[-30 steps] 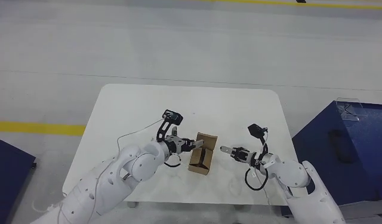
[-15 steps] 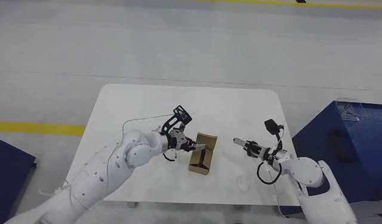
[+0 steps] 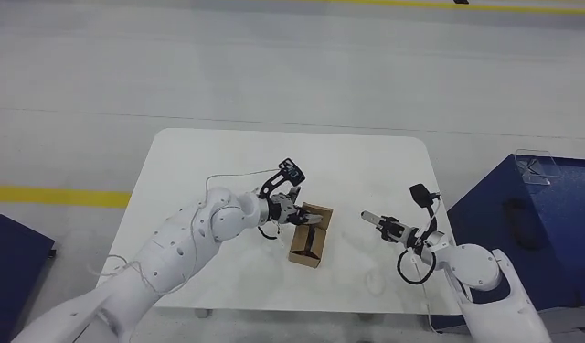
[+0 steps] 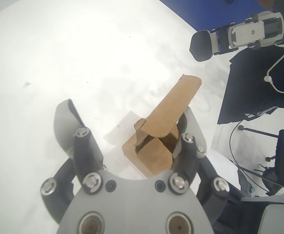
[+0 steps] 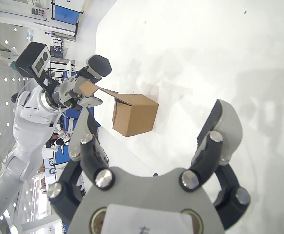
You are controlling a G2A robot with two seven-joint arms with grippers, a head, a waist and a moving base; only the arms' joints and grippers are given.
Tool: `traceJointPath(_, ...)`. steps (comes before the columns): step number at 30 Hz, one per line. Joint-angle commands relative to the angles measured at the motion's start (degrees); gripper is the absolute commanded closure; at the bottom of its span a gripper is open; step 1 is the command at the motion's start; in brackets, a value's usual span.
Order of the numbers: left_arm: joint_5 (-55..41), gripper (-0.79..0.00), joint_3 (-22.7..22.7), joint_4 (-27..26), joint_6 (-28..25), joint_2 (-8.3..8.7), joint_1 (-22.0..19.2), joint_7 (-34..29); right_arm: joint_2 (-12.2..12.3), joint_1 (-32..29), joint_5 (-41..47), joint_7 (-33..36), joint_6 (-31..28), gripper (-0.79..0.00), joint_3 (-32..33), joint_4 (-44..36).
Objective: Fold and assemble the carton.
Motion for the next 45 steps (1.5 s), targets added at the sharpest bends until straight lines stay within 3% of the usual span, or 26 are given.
traceJointPath(1,0.2,-0.446,-0.2,0.9,-0.7,-0.42,-0.1,-0.2,0.0,0.0,-0.1,0.0,0.0,-0.785,-0.1,-0.1)
traceJointPath(3,0.6,-0.446,-0.3,1.6,-1.3,-0.67,-0.1,-0.7,0.1,-0.1,-0.2,-0.1,0.0,-0.785,-0.1,-0.3)
traceJointPath(5,-0.2,-0.348,-0.9,2.0,-2.9,-0.78,0.1,-1.3,0.1,-0.1,-0.4,-0.1,0.0,-0.785,-0.1,-0.4)
traceJointPath(8,-0.5,-0.320,-1.9,2.2,-4.4,-0.68,0.3,-1.8,0.2,0.1,-0.3,0.1,0.3,-0.785,-0.3,-0.7)
traceJointPath(11,-0.3,-0.231,-3.0,1.8,-5.1,-0.40,0.8,-1.9,0.2,0.1,-0.3,0.2,0.4,-0.785,-0.5,-0.8)
traceJointPath(21,0.5,-0.151,-7.2,-0.4,-6.9,1.06,3.1,-3.2,0.3,0.9,-0.3,0.2,0.8,-0.785,-1.1,-0.2)
traceJointPath(25,-0.7,-0.003,-9.0,-1.9,-9.6,1.79,4.3,-4.1,0.3,1.2,0.0,0.2,0.9,-0.785,-1.3,0.1)
traceJointPath(28,-0.9,0.000,-10.1,-2.7,-9.9,2.23,4.9,-5.5,0.3,1.3,0.1,0.3,1.0,-0.785,-1.4,0.2)
traceJointPath(29,-0.7,-0.049,-10.4,-3.1,-9.8,2.33,5.0,-6.0,0.3,1.4,0.1,0.3,1.0,-0.785,-1.4,0.2)
traceJointPath(31,0.6,0.000,-10.7,-3.8,-8.1,2.43,5.2,-6.5,0.4,1.5,0.2,0.4,1.1,-0.785,-1.3,0.2)
traceJointPath(37,1.7,0.000,-12.7,-6.3,-6.4,2.82,7.0,-4.5,0.5,1.8,0.8,0.6,1.2,-0.785,-1.4,0.3)
traceJointPath(41,4.5,0.000,-15.2,-10.2,-2.2,3.69,10.3,-0.3,0.5,2.2,1.1,0.5,1.4,-0.785,-1.3,0.5)
traceJointPath(45,6.8,0.000,-18.3,-16.2,6.0,4.75,15.7,3.1,0.6,2.9,1.2,1.0,1.7,-0.785,-0.9,0.7)
